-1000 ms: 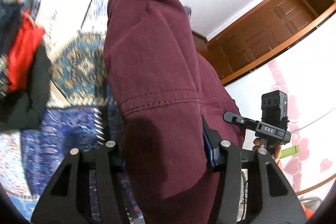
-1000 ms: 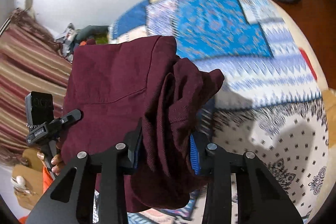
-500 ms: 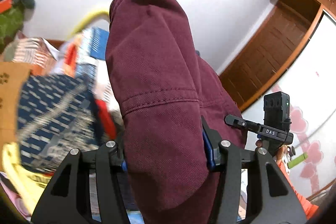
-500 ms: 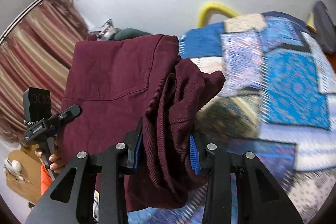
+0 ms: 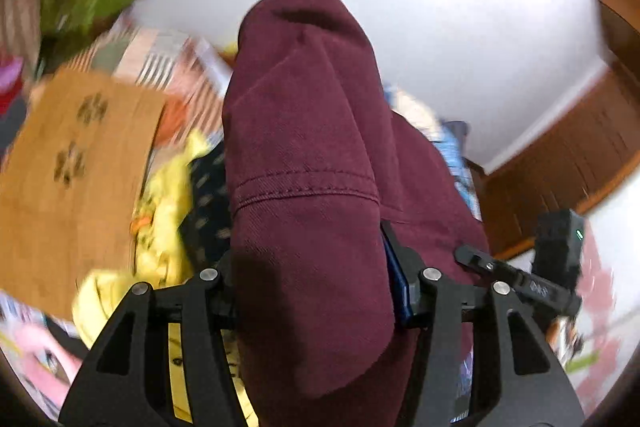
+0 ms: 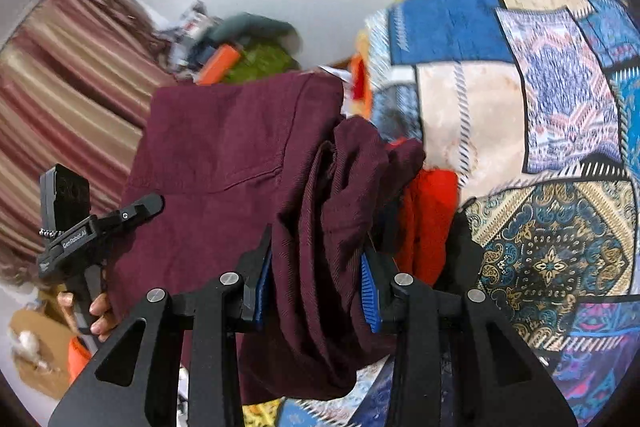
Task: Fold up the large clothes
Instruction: 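Grasp the folded shirt with both tools and lift it toward the clothes stack, then lower the folded shirt onto the clothes stack and open both tools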
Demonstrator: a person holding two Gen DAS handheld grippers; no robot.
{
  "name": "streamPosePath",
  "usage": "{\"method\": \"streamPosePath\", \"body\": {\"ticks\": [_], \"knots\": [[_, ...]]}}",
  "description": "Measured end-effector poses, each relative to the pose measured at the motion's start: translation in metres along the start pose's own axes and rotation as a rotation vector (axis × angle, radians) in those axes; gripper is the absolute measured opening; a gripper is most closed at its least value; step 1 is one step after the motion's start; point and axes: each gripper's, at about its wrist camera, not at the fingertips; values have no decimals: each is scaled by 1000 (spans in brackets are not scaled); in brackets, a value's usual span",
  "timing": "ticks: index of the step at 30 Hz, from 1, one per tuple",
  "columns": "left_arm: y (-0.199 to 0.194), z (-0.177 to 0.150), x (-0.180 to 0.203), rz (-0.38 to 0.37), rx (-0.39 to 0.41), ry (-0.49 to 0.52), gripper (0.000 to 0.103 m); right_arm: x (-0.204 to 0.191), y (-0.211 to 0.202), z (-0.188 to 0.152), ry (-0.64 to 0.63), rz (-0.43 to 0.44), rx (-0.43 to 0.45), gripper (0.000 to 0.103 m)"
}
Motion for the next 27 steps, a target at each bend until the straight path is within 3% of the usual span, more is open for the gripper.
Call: {"method": "streamPosePath", "body": {"ticks": [2, 4, 9, 16, 22, 27], "knots": [[23, 0, -24, 27, -36, -59, 59, 8, 14, 0, 13, -19, -16, 37], [26, -3, -38, 14, -15, -58, 63, 14, 20, 2, 20, -13, -20, 41], [20, -5, -35, 30, -27, -66, 68, -1, 13, 1, -54, -83, -31, 49], [-16, -10, -10, 206, 53, 0, 75, -8, -12, 8, -40, -128, -61, 50], [-63, -35, 22, 261, 156, 66, 75, -38, -75, -4, -167, -169, 33, 50], [-124, -73, 74, 226, 263, 151, 75, -75, -128, -27, -251, -171, 141, 50]]}}
Point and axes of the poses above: each gripper's, at about its wrist camera, not at the fingertips, and y roughly the way its jaws point, x to its right, z to its top, and after that the axes turned 4 degrees about -y, right-handed
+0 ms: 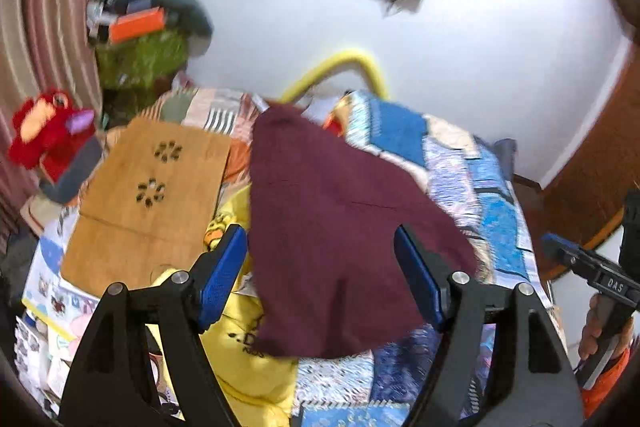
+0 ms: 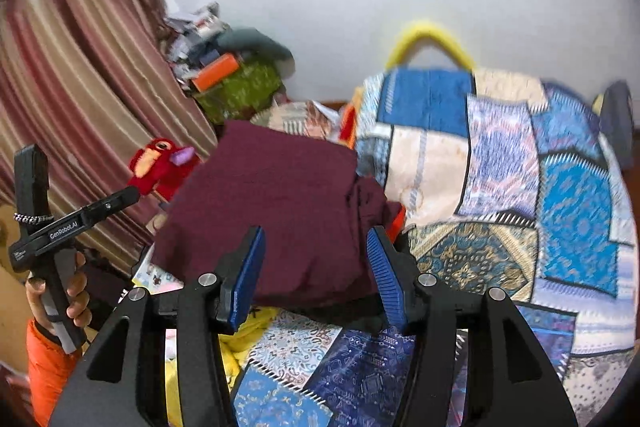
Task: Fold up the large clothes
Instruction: 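Lower the folded shirt onto the clothes stack and open both tools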
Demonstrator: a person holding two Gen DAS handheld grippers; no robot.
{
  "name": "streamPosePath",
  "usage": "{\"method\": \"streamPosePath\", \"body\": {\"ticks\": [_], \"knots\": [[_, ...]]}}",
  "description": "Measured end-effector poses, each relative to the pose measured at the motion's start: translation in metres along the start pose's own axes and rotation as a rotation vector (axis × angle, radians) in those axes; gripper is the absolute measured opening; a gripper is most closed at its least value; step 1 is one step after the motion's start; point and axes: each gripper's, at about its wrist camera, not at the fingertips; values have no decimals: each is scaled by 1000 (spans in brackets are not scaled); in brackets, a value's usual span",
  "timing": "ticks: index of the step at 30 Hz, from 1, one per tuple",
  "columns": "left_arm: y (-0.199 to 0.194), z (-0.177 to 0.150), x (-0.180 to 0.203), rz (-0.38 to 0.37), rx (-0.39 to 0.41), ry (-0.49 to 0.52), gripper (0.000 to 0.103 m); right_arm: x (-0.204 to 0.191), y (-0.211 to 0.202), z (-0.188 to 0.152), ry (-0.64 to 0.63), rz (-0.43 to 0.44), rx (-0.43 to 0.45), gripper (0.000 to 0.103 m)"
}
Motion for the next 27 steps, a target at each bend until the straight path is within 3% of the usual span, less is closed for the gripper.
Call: {"method": "streamPosePath", "body": {"ticks": [9, 15, 22, 27], "knots": [[-138, -52, 74, -98, 245, 148, 75, -66, -114, -36, -154, 40, 274, 50], [-213, -111, 109, -66, 452, 200, 75, -94, -170, -73, -218, 36, 434, 50], [-250, -173, 128, 4, 590, 206, 75, -113, -210, -110, -261, 10, 561, 50], [-260, -195, 133, 6, 613, 190, 79, -119, -207, -124, -292, -63, 589, 52]]}}
Point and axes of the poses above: each gripper's, at about its wrist camera, not at the fingertips, and y roughly the way its jaws point, x to its right, z to its top, and after that the axes turned 4 degrees about -y, right-handed
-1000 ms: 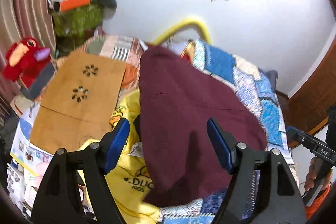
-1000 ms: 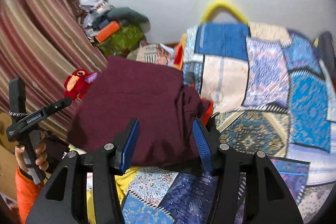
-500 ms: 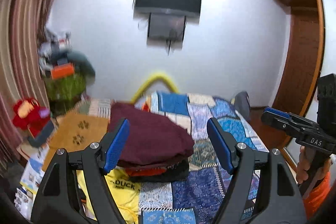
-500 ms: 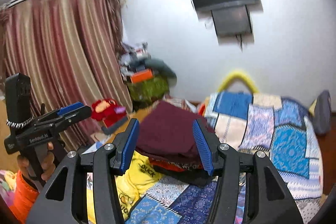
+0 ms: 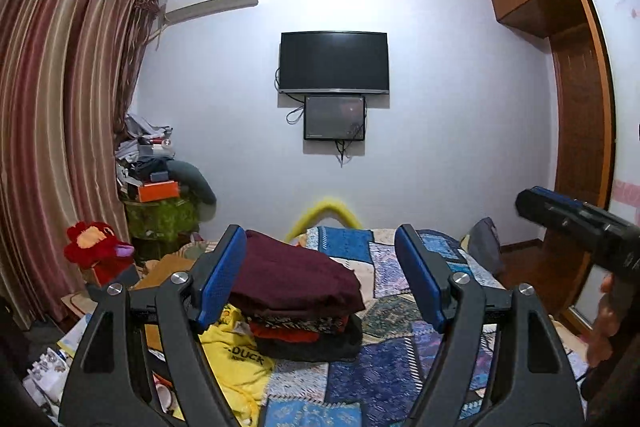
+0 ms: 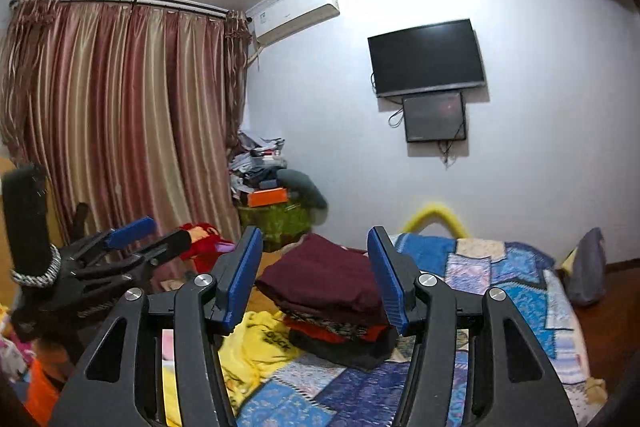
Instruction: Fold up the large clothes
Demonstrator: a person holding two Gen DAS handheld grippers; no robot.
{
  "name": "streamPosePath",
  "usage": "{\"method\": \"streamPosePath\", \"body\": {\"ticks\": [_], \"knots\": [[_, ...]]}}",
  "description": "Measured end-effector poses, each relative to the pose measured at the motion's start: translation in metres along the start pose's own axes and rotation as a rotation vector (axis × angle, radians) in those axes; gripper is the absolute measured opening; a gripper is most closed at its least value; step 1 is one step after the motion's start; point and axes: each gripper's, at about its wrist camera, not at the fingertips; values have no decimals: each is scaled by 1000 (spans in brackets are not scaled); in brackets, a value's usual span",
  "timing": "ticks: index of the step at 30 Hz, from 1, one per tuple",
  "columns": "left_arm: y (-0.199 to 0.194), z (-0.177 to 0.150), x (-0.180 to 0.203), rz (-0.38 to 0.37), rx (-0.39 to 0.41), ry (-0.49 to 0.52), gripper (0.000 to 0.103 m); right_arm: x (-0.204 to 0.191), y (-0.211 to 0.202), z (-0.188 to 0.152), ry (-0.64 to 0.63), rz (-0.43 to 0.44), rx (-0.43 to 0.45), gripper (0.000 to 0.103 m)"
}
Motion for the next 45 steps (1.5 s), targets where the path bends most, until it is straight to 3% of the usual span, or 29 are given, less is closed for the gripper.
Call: {"method": "streamPosePath", "body": {"ticks": [1, 3, 7, 19, 45], "knots": [[-4, -1, 0, 6, 6, -10, 88, -1, 1, -1, -3, -8, -2, 54], [-11, -4, 1, 25, 15, -15, 100, -3, 2, -3, -2, -36, -9, 70], [-18, -10, 5, 63, 28, 3, 101, 0, 2, -5, 20, -66, -18, 84], [-24, -15, 4, 75, 49, 3, 102, -2, -6, -9, 11, -87, -28, 87], [-8, -29, 8, 99, 9, 18, 103, 1, -10, -15, 17, -109, -80, 88]]}}
Point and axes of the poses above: each gripper's, at about its wrist camera, not at the fingertips, and y roughly the way its jaws point, x to its right, z to its top, and after that the axes turned 4 degrees about -y, right-handed
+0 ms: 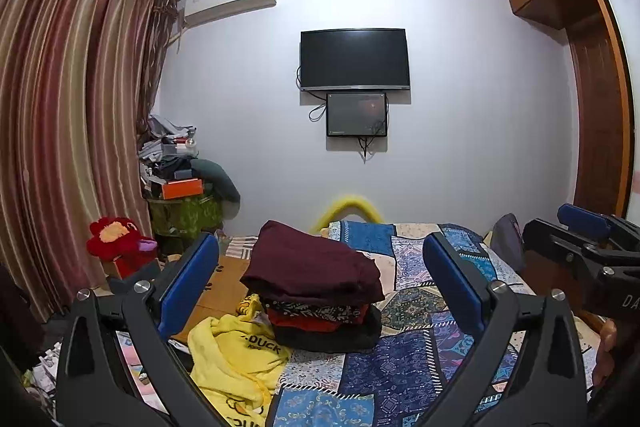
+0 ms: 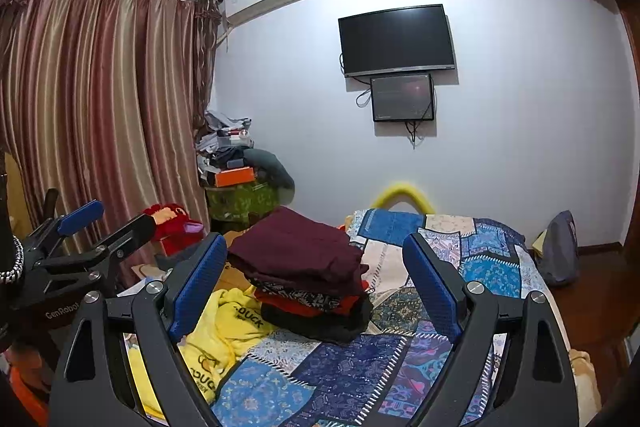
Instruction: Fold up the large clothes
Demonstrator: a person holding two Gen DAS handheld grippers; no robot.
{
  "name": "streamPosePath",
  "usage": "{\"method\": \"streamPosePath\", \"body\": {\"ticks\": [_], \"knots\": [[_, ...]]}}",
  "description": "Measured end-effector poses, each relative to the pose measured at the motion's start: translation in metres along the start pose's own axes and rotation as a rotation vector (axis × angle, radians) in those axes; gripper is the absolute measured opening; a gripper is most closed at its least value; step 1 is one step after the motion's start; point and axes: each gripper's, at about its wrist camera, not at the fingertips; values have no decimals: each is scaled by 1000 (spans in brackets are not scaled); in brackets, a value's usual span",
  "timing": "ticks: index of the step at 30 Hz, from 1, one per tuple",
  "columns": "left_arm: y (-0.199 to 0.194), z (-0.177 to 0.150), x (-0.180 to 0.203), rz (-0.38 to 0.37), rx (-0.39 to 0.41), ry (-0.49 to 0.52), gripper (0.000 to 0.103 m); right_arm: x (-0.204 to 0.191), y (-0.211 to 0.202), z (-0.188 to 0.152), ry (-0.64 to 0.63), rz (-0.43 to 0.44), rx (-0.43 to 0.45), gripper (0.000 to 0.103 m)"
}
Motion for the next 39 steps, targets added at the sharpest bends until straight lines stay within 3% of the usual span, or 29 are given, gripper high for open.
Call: {"method": "streamPosePath", "body": {"ticks": [39], "knots": [[1, -3, -1, -30, -15, -12, 103, -2, 6, 0, -3, -5, -24, 88]]}}
Point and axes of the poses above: each gripper's, at about its wrist camera, not at the fingertips, and y roughly the way its jaws point, x to its right, z to its top, and after that the axes turned 4 degrees about -y, right-handed
